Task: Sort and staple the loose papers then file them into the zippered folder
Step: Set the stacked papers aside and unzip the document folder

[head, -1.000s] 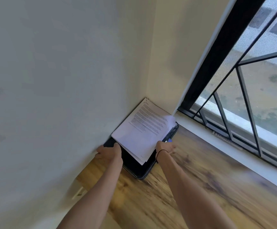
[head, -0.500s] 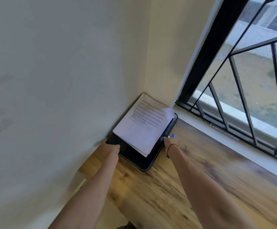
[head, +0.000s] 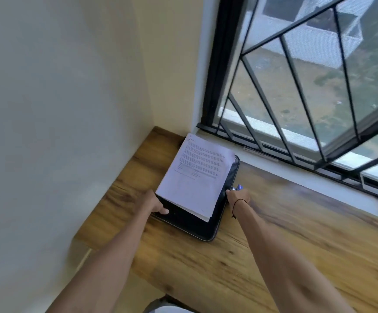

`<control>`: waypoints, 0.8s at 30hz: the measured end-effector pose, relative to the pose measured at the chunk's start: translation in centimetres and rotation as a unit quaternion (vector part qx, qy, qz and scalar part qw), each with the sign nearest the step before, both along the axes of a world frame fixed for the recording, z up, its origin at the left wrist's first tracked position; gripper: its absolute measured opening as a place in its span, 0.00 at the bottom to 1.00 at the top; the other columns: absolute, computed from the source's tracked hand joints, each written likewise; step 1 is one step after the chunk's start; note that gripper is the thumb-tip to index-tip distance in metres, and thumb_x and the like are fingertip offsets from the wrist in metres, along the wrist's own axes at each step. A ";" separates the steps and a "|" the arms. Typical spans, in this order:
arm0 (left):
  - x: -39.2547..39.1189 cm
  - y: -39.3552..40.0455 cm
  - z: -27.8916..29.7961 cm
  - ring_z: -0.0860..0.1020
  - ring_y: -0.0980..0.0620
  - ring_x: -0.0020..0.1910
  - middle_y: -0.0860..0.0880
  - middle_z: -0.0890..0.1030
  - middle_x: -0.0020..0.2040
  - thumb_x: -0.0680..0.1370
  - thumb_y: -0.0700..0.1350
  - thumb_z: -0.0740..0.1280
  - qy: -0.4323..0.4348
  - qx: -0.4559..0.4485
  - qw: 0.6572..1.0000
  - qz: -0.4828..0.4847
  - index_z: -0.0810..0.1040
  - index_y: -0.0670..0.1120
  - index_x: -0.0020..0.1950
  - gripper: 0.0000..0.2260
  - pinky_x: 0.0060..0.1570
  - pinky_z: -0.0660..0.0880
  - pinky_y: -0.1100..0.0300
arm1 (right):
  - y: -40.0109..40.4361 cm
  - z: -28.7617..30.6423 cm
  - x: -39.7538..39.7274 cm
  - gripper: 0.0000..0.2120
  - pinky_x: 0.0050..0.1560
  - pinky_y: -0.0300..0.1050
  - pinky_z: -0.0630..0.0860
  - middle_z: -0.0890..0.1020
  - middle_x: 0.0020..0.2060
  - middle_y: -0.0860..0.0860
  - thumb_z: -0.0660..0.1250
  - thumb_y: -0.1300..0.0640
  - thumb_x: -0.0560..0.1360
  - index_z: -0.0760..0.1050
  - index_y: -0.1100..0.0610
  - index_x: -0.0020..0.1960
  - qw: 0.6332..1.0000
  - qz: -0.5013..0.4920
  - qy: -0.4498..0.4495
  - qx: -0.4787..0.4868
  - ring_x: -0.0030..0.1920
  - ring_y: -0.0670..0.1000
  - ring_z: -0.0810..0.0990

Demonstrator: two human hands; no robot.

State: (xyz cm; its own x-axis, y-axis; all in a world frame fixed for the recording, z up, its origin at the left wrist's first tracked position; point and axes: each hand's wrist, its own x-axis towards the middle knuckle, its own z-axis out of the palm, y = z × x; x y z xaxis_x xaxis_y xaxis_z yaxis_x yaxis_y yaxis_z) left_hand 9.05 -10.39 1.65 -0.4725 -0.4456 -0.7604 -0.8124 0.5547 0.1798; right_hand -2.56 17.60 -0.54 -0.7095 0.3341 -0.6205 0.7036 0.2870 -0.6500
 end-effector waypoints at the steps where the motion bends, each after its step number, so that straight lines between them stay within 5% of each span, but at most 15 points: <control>1: -0.7 1.0 0.0 0.78 0.43 0.63 0.46 0.79 0.65 0.60 0.61 0.85 -0.019 0.010 0.999 -0.036 0.73 0.47 0.68 0.43 0.61 0.77 0.48 | 1.6 -0.1 0.3 0.27 0.48 0.41 0.73 0.78 0.58 0.56 0.70 0.65 0.76 0.71 0.61 0.74 1.000 -0.006 0.005 0.000 0.46 0.53 0.76; 4: -2.4 4.4 1.9 0.76 0.42 0.67 0.46 0.77 0.70 0.59 0.64 0.83 -0.055 0.051 0.991 -0.109 0.72 0.45 0.71 0.47 0.64 0.75 0.49 | 6.1 0.3 1.5 0.31 0.50 0.41 0.72 0.79 0.63 0.55 0.69 0.65 0.77 0.67 0.58 0.78 1.000 -0.022 0.016 0.004 0.49 0.53 0.76; 8: -5.0 8.8 2.5 0.70 0.42 0.74 0.44 0.67 0.79 0.74 0.61 0.76 0.052 0.126 0.987 -0.085 0.60 0.42 0.81 0.45 0.70 0.71 0.48 | 11.3 0.2 3.3 0.19 0.39 0.41 0.71 0.76 0.56 0.54 0.69 0.65 0.76 0.70 0.53 0.64 0.998 -0.060 0.013 0.006 0.38 0.50 0.72; 11: -6.2 12.9 2.4 0.70 0.42 0.74 0.43 0.67 0.78 0.79 0.57 0.72 0.090 0.152 0.981 -0.083 0.59 0.40 0.80 0.39 0.69 0.70 0.49 | 14.9 -0.1 4.5 0.29 0.45 0.42 0.72 0.77 0.60 0.54 0.68 0.66 0.77 0.67 0.61 0.77 0.996 -0.091 0.020 -0.004 0.42 0.51 0.75; 15: -6.7 18.2 1.8 0.73 0.42 0.70 0.43 0.71 0.75 0.79 0.57 0.71 0.089 0.143 0.978 -0.123 0.60 0.40 0.78 0.36 0.66 0.74 0.50 | 20.2 -0.5 5.6 0.24 0.42 0.42 0.72 0.78 0.57 0.55 0.69 0.65 0.76 0.72 0.57 0.71 0.990 -0.138 0.027 0.017 0.42 0.52 0.76; 17: -6.8 20.8 1.7 0.76 0.43 0.66 0.43 0.73 0.73 0.79 0.58 0.71 0.065 0.149 0.976 -0.146 0.60 0.41 0.79 0.36 0.59 0.78 0.47 | 23.0 -0.7 6.2 0.24 0.47 0.41 0.72 0.79 0.58 0.56 0.69 0.65 0.76 0.73 0.53 0.70 0.986 -0.160 0.029 0.025 0.44 0.53 0.76; 20: -6.6 25.0 1.8 0.75 0.41 0.69 0.43 0.68 0.77 0.81 0.55 0.70 0.044 0.163 0.970 -0.176 0.45 0.43 0.84 0.43 0.43 0.78 0.54 | 26.9 -1.0 6.9 0.22 0.46 0.42 0.73 0.79 0.62 0.59 0.70 0.63 0.76 0.74 0.52 0.68 0.982 -0.182 0.016 0.049 0.41 0.54 0.77; 24: -5.8 29.8 1.3 0.72 0.41 0.72 0.43 0.65 0.80 0.81 0.52 0.71 0.052 0.161 0.965 -0.200 0.41 0.43 0.84 0.45 0.56 0.76 0.52 | 31.3 -2.3 7.2 0.29 0.53 0.50 0.81 0.76 0.65 0.59 0.69 0.63 0.74 0.71 0.55 0.74 0.975 -0.213 0.002 0.064 0.49 0.59 0.81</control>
